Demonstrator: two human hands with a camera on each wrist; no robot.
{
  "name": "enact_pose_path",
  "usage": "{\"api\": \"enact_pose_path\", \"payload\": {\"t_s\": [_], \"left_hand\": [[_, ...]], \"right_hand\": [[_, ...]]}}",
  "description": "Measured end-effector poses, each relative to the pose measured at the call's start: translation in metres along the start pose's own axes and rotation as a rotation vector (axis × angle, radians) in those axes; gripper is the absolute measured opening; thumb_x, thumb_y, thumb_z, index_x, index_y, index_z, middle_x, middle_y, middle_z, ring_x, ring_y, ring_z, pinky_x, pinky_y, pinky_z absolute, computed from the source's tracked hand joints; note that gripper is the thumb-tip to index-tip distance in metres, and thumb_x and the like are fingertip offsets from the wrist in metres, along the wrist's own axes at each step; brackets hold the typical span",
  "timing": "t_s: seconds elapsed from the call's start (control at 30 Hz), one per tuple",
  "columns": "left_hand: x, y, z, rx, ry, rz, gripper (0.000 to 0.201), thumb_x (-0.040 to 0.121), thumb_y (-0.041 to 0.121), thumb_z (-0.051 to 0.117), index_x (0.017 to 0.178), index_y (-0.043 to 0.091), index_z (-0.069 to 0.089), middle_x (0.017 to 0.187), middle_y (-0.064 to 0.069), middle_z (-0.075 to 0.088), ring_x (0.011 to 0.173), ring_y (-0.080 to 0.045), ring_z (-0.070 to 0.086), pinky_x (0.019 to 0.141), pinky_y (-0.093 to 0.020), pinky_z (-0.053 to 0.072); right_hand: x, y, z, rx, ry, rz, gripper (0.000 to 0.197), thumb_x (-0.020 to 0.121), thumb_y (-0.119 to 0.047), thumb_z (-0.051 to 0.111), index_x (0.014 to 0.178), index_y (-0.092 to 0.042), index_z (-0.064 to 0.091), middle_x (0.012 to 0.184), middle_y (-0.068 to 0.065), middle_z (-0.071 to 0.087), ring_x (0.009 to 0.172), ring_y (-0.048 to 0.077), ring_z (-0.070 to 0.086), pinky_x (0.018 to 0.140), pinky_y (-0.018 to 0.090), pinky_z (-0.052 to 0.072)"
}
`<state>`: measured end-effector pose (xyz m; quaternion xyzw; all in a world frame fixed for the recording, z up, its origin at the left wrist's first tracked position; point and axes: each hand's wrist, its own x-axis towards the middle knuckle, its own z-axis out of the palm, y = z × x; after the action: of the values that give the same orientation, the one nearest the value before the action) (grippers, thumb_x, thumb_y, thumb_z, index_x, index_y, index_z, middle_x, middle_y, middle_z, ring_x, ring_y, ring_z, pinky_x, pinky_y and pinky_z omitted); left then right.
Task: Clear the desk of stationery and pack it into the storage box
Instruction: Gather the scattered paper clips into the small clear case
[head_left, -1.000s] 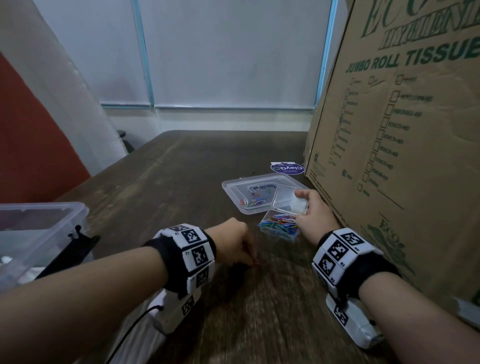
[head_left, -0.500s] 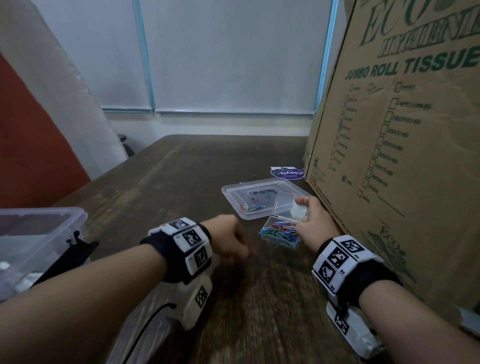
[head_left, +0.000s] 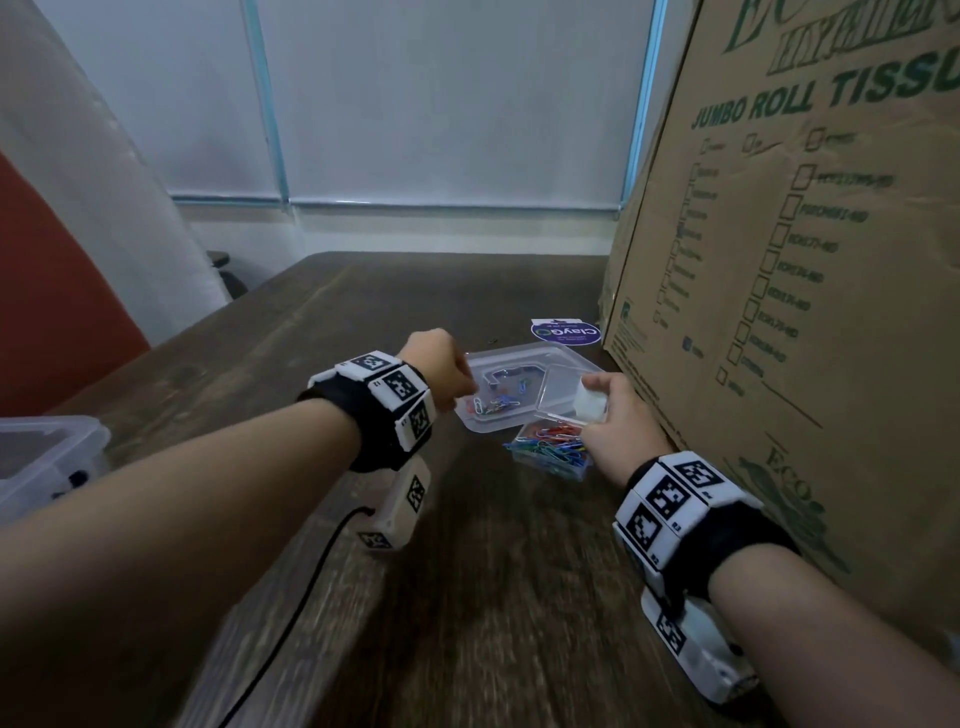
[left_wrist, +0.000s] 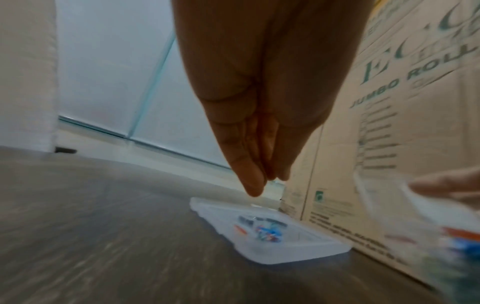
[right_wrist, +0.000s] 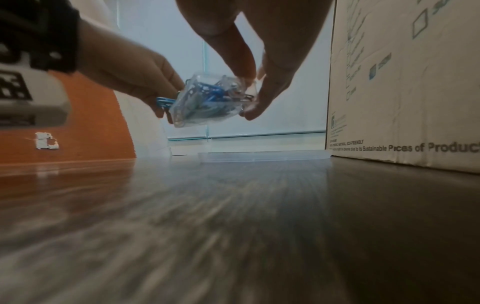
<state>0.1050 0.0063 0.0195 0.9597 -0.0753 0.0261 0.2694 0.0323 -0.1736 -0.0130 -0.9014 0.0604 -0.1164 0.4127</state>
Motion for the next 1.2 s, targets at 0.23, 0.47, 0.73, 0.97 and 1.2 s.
{"api": "enact_pose_path", "payload": {"t_s": [0.23,0.47,0.73,0.97,1.2], "left_hand": [[0.043,-0.021,0.031,0.203,-0.062,-0.209,0.030,0.091,0.030,0.058,0.095,0.001,0.062,0.110,-0.018,0.066,0.099,-0.030,0.064,0.081,-0.030,0.050],[0.128,-0.084,0.068,0.426,-0.217,-0.362,0.050,0.056,0.043,0.076,0.099,0.020,0.065,0.109,-0.006,0.067,0.096,-0.032,0.066,0.084,-0.048,0.054],[0.046,-0.054,-0.028,0.129,0.071,-0.329,0.048,0.082,0.040,0.065,0.106,-0.001,0.062,0.107,-0.018,0.066,0.101,-0.035,0.064,0.085,-0.039,0.051],[0.007,-0.002,-0.115,0.150,0.346,0.022,0.031,0.096,0.027,0.047,0.120,0.007,0.049,0.121,-0.017,0.060,0.110,-0.034,0.055,0.088,-0.033,0.041],[-0.025,0.026,-0.113,0.364,0.250,0.264,0.036,0.098,0.035,0.041,0.117,0.008,0.056,0.114,-0.014,0.065,0.106,-0.031,0.057,0.077,-0.028,0.035]], "right_hand": [[0.027,0.002,0.007,0.033,0.063,0.017,0.056,0.081,0.007,0.049,0.133,-0.012,0.038,0.139,0.009,0.042,0.128,0.024,0.041,0.103,0.029,0.034],[0.047,0.003,0.008,0.015,0.130,0.011,0.055,0.081,0.004,0.054,0.133,-0.007,0.038,0.138,0.012,0.043,0.128,0.025,0.041,0.103,0.029,0.033],[0.039,0.000,0.004,0.042,0.279,0.051,0.057,0.082,0.007,0.053,0.134,-0.006,0.037,0.141,0.013,0.039,0.124,0.026,0.043,0.091,0.025,0.033],[0.016,0.004,-0.005,0.063,0.285,0.094,0.060,0.080,0.010,0.055,0.135,-0.006,0.037,0.142,0.015,0.038,0.124,0.029,0.045,0.099,0.033,0.039],[0.001,0.008,-0.012,0.080,0.271,0.125,0.061,0.081,0.010,0.054,0.136,-0.008,0.035,0.143,0.014,0.035,0.127,0.030,0.043,0.101,0.037,0.040]]}}
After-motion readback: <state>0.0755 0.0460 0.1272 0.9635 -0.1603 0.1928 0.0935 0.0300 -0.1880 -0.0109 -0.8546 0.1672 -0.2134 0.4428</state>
